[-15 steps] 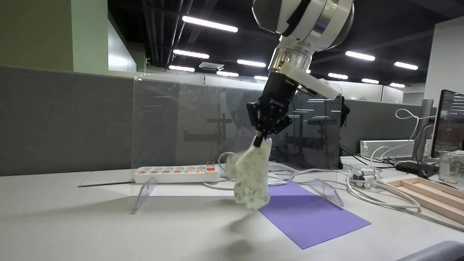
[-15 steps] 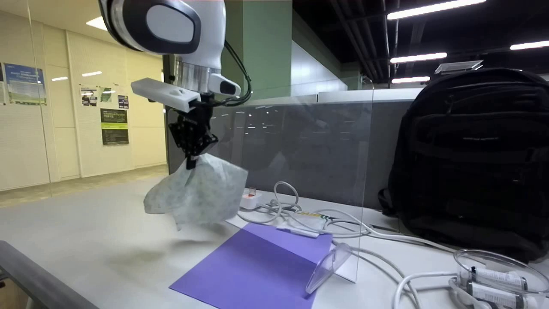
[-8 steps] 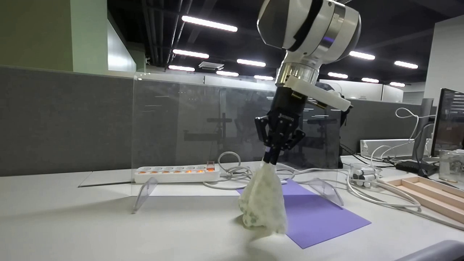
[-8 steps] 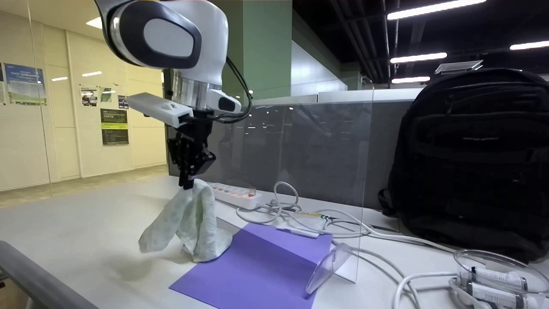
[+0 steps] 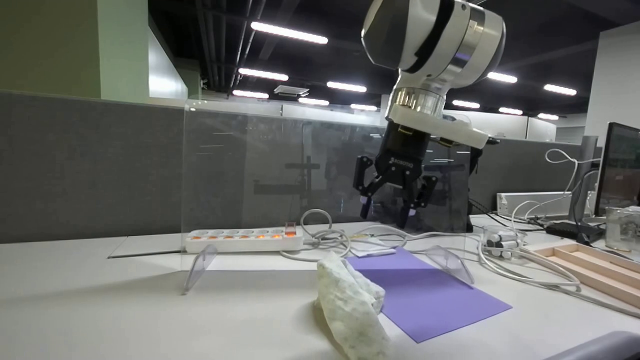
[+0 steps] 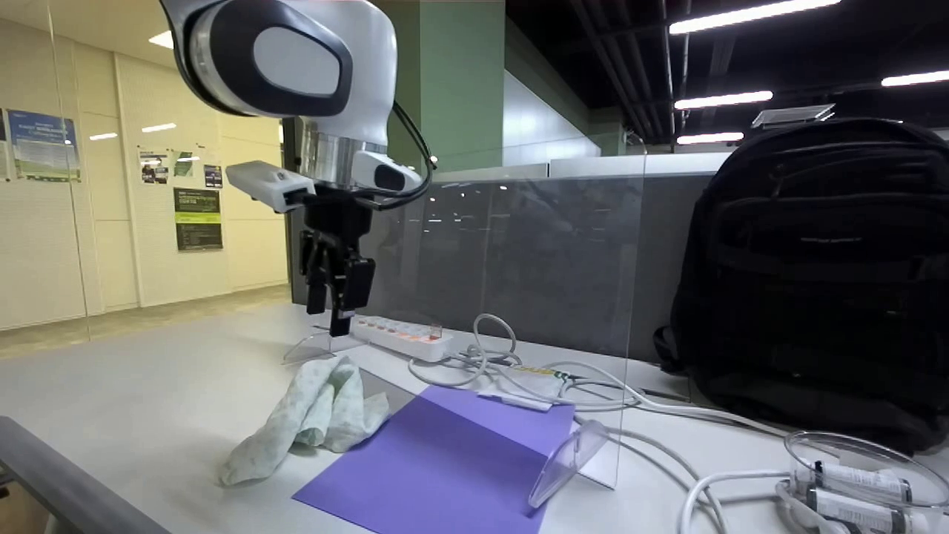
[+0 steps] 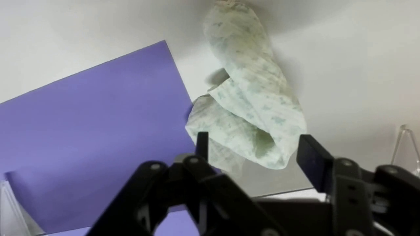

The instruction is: Take the cloth off the screen and put it on the table

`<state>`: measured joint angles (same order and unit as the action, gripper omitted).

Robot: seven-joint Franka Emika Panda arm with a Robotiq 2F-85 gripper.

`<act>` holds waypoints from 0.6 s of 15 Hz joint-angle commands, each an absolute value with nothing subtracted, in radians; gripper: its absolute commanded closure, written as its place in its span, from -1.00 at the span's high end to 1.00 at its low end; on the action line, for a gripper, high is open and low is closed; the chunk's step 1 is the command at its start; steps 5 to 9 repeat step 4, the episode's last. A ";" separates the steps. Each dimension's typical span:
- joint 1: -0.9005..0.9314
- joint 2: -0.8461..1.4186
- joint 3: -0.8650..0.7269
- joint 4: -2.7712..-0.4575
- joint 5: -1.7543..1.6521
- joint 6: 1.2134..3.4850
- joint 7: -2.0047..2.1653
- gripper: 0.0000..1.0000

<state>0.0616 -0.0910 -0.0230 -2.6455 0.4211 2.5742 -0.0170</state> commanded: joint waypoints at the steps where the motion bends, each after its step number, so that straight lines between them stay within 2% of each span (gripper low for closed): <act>1: 0.037 -0.202 0.000 -2.685 0.348 2.539 0.160 0.99; 4: 0.030 -0.306 0.018 -2.712 0.342 2.498 0.291 1.00; 9: 0.030 -0.306 0.018 -2.712 0.342 2.498 0.291 1.00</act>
